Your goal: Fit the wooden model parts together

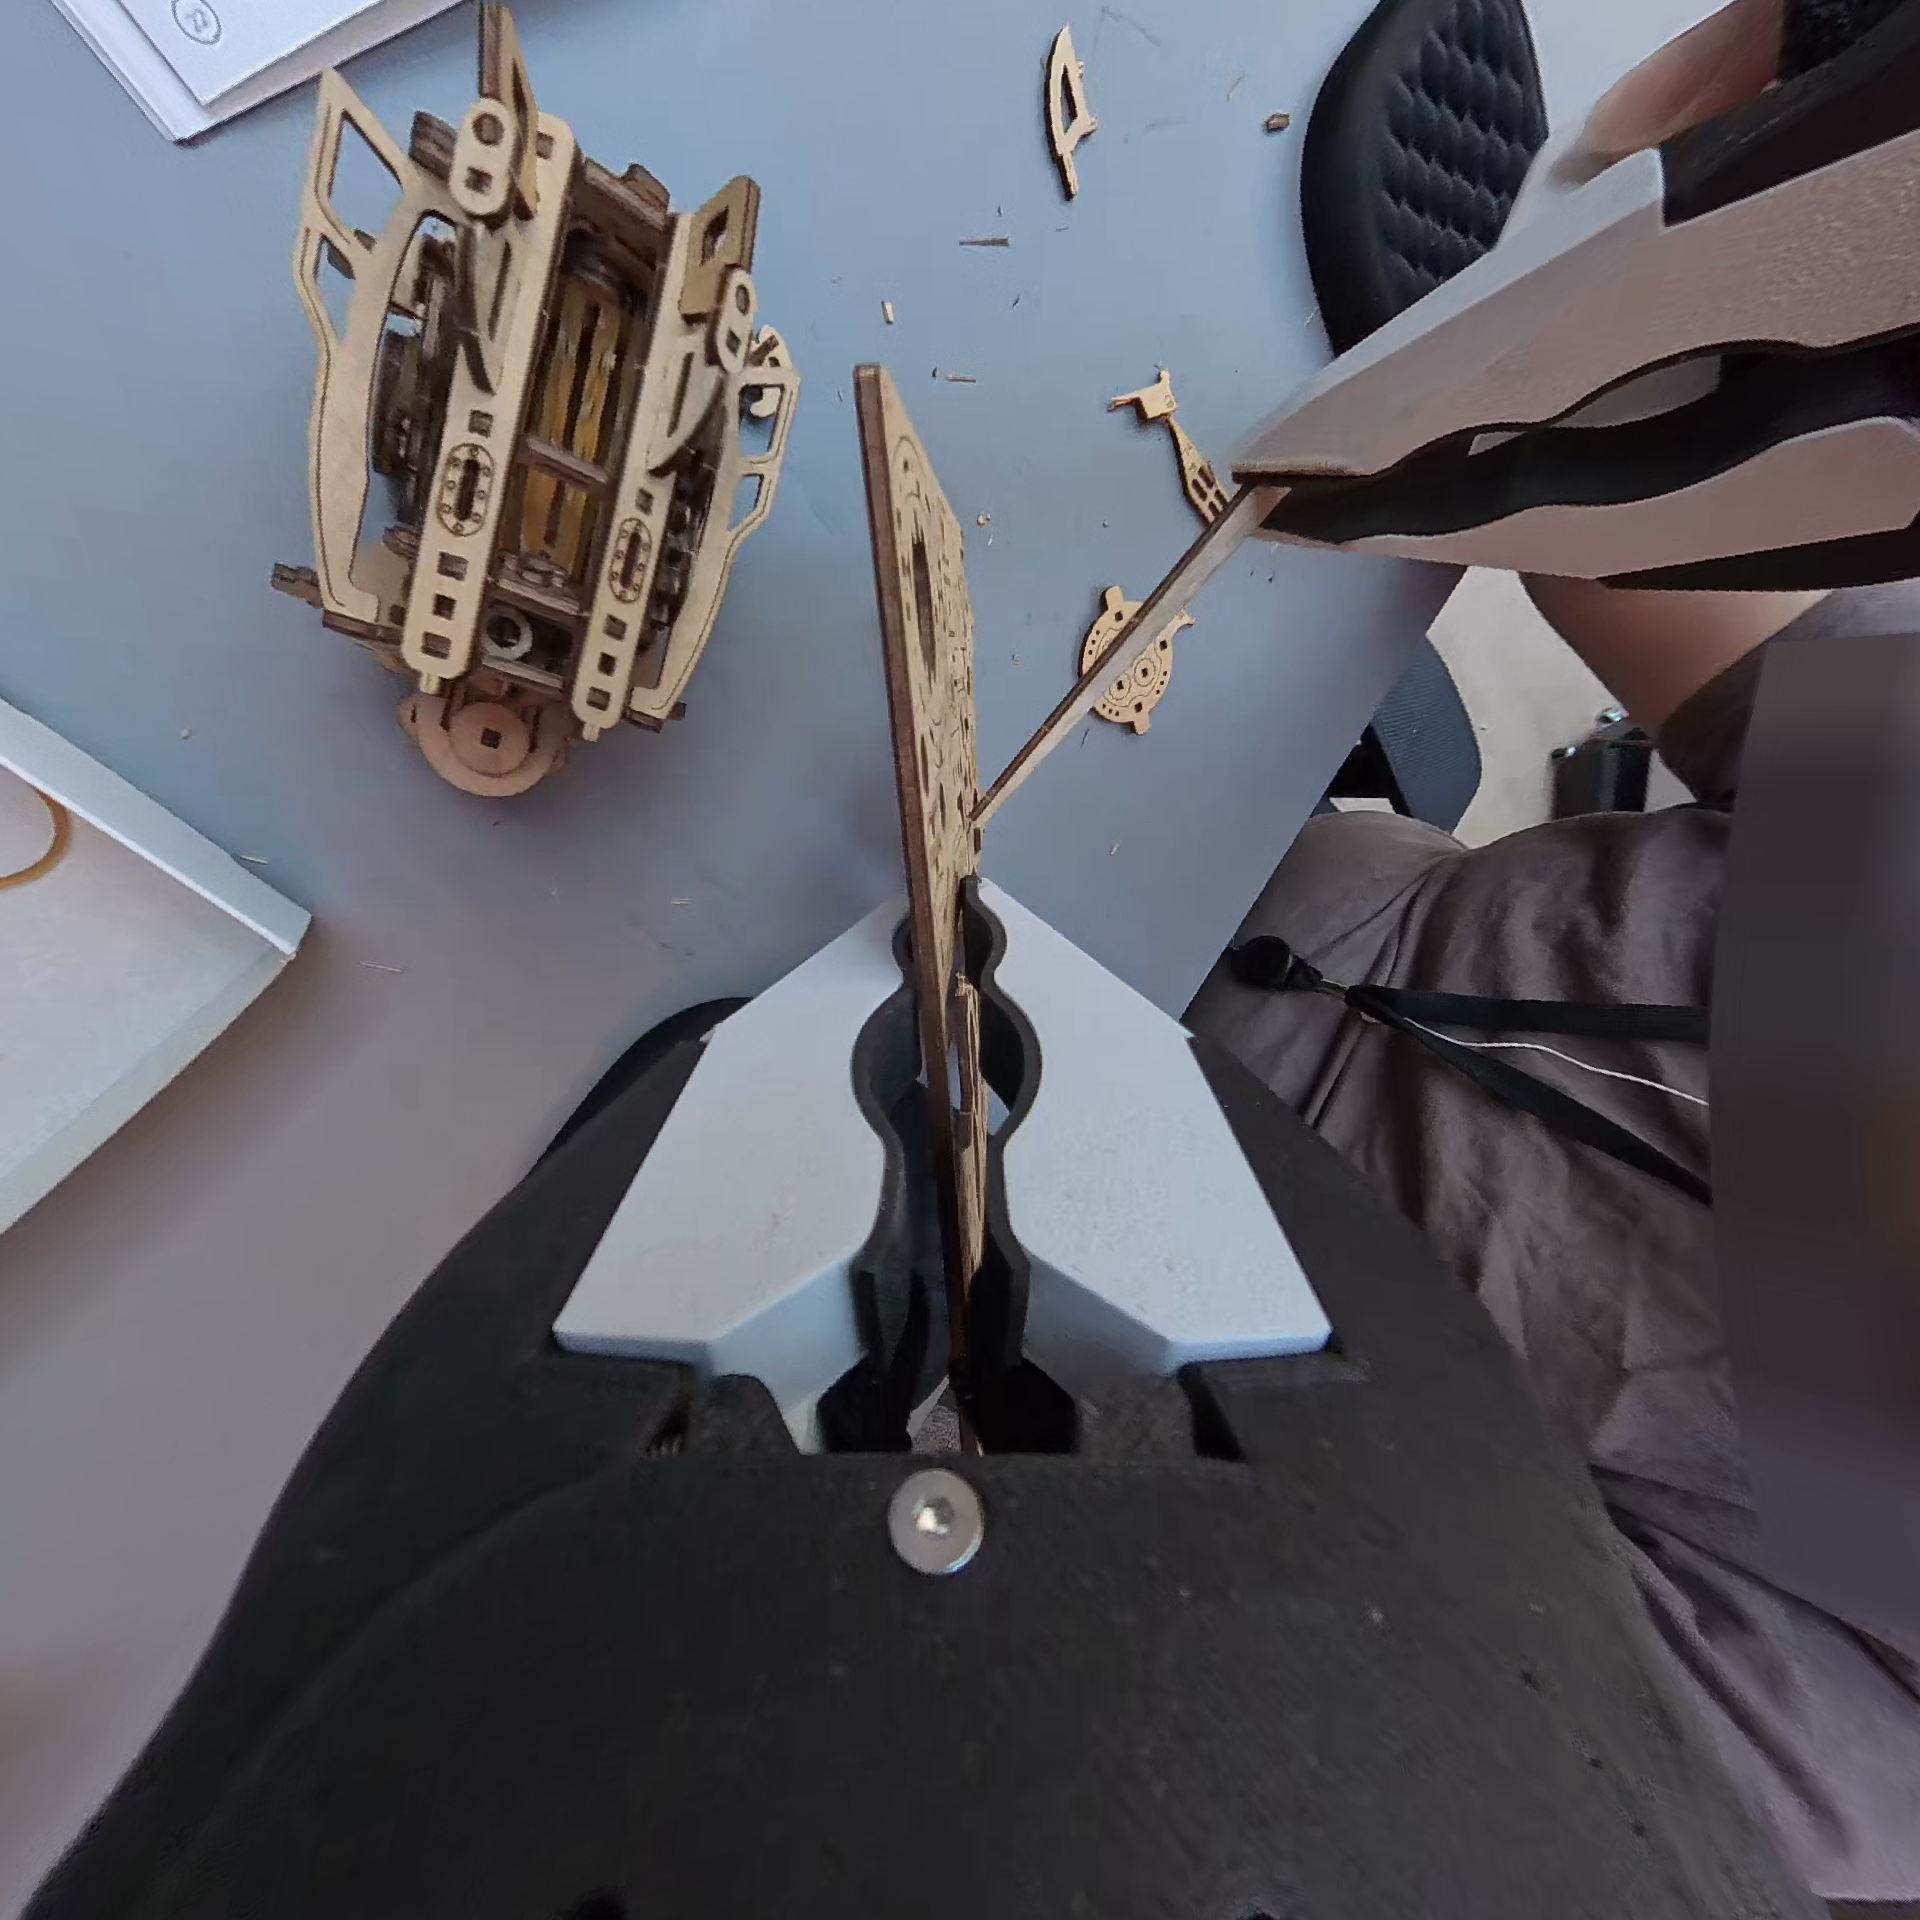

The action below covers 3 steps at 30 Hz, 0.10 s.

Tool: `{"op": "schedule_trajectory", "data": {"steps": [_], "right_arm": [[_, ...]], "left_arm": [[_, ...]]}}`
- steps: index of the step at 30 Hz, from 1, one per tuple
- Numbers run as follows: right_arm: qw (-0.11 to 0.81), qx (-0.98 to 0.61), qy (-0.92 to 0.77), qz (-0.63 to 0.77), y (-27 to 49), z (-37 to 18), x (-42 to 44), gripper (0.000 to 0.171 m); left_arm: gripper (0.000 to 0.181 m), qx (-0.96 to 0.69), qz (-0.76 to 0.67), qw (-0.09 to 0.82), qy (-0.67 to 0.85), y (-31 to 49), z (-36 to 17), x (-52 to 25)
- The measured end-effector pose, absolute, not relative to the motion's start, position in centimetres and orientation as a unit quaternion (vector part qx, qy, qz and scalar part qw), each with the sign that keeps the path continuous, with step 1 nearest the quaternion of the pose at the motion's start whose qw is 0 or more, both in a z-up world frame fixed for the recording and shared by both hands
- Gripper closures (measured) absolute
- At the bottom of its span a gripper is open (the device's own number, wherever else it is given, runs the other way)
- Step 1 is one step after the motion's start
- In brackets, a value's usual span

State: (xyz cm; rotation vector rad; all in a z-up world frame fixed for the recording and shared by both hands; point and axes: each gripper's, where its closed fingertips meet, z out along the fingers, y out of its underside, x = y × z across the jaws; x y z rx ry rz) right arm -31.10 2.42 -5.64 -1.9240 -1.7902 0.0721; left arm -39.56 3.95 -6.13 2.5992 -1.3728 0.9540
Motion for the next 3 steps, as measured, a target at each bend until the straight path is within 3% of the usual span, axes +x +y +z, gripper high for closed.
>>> {"op": "schedule_trajectory", "data": {"steps": [1, 3], "right_arm": [[0.253, -0.707, -0.659, 0.034, 2.41, -5.57, -31.3, 0.164], [0.255, -0.705, -0.66, 0.045, 2.41, -5.32, -31.75, 0.164]], "left_arm": [[0.179, 0.841, 0.315, 0.028, -0.439, 4.12, -6.28, -39.66], [0.18, 0.837, 0.331, 0.025, -0.436, 4.25, -6.35, -39.64]]}}
